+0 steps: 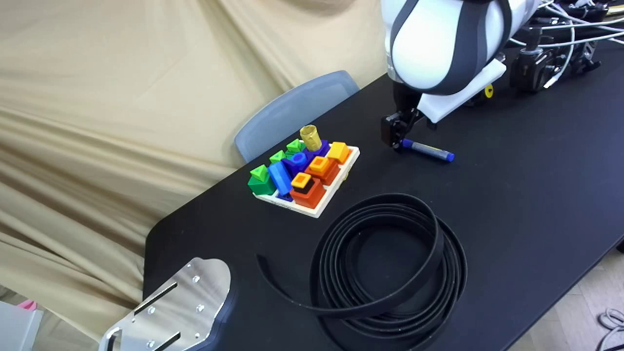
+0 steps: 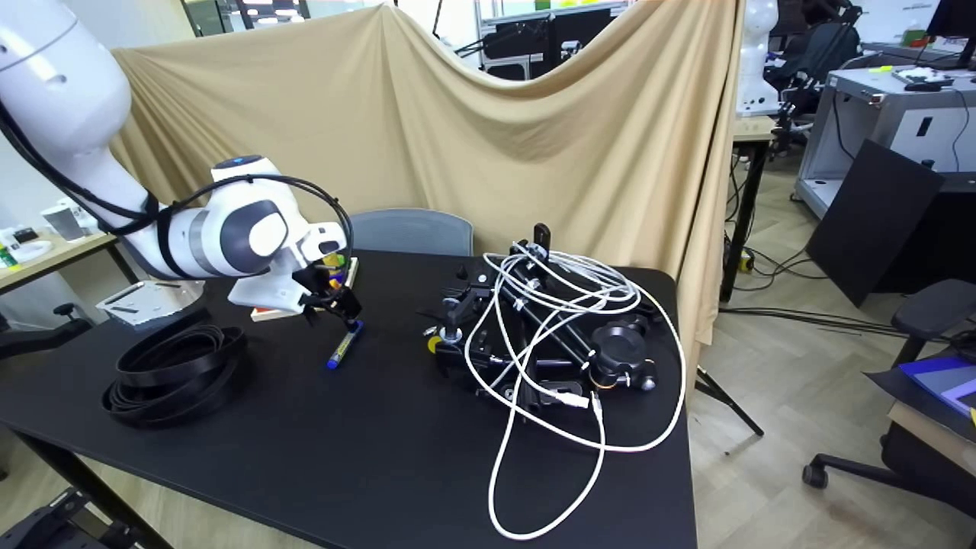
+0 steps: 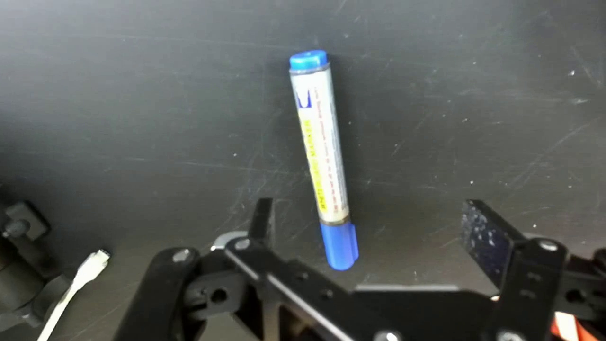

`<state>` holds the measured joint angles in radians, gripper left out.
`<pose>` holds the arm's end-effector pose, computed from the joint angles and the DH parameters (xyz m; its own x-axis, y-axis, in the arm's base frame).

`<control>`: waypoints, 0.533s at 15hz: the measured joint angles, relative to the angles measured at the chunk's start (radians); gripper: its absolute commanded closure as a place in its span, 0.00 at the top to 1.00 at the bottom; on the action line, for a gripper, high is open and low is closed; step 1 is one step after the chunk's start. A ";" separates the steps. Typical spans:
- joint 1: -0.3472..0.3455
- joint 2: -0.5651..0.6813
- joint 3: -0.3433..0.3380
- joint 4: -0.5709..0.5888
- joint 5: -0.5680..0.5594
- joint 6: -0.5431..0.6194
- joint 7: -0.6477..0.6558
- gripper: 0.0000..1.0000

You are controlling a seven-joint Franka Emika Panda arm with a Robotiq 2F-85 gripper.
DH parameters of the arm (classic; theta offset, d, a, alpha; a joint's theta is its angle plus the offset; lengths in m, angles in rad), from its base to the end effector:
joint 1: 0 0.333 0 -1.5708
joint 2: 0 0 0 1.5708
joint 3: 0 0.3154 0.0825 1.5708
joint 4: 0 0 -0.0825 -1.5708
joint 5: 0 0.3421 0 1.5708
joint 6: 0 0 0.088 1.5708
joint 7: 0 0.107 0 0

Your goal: Move the marker to the left

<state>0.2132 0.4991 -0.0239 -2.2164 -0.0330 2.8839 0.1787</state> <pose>0.5345 0.1044 0.2023 0.9846 0.0446 0.1689 0.0461 -0.9989 -0.0050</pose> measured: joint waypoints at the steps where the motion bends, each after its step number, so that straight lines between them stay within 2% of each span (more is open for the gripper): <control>1: -0.004 0.007 0.006 0.002 0.010 -0.001 -0.002 0.69; 4: -0.018 0.022 0.022 0.007 0.029 -0.004 -0.005 0.45; 8: -0.035 0.032 0.023 0.008 0.035 -0.024 -0.005 0.19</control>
<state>0.1784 0.5308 -0.0006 -2.2083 0.0025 2.8604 0.1734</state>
